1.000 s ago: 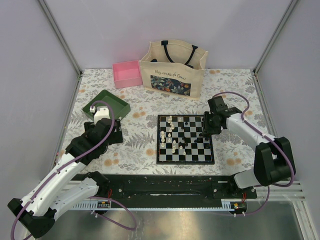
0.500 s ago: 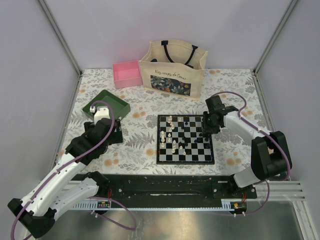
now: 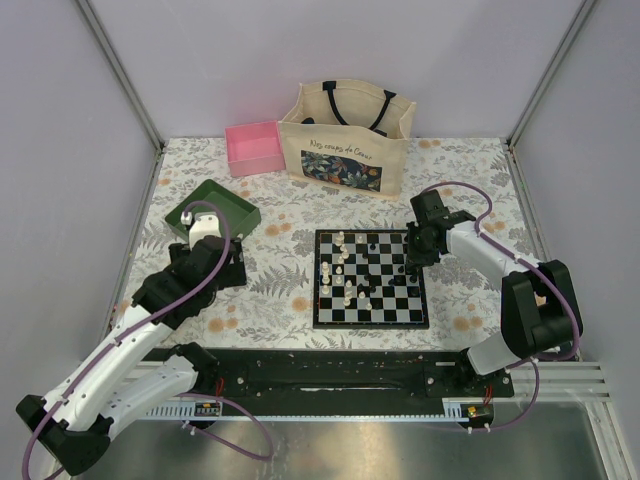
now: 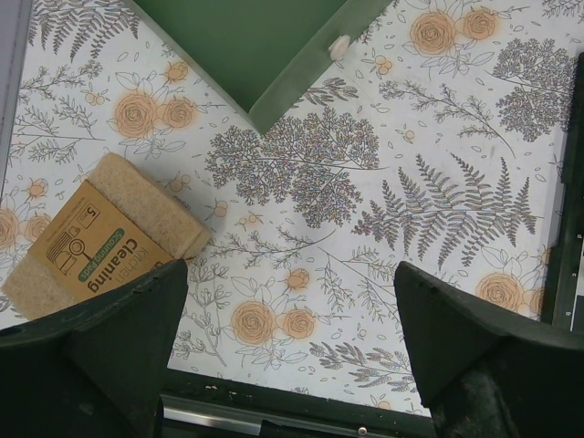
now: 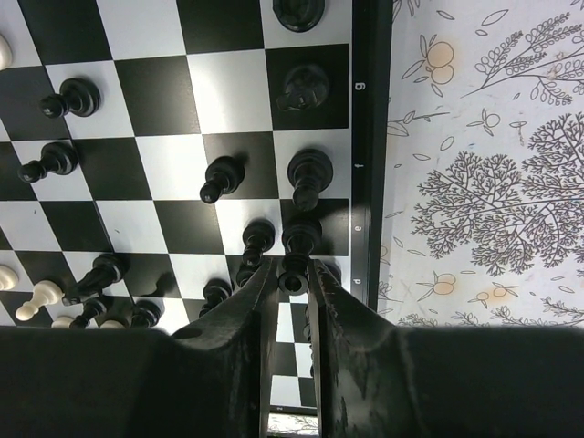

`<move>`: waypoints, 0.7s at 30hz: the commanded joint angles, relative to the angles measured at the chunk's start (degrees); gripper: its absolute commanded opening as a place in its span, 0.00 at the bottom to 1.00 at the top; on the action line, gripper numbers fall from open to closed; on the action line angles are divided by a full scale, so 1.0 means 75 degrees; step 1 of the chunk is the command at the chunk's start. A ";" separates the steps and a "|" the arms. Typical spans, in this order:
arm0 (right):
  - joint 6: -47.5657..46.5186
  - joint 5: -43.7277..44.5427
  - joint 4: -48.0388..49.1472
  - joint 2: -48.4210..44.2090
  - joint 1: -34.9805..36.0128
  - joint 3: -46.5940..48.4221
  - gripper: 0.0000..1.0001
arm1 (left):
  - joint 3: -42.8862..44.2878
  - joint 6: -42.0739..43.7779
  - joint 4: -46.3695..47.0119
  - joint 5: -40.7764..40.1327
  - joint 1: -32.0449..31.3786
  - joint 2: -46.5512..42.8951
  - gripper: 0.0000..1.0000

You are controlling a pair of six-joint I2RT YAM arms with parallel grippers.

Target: Set up the chess pieces on the board

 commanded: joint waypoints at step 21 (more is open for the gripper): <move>-0.0122 0.0287 0.0176 -0.0054 0.0073 0.0211 0.33 | 0.0232 0.0127 0.0274 0.0086 0.0053 0.0053 0.99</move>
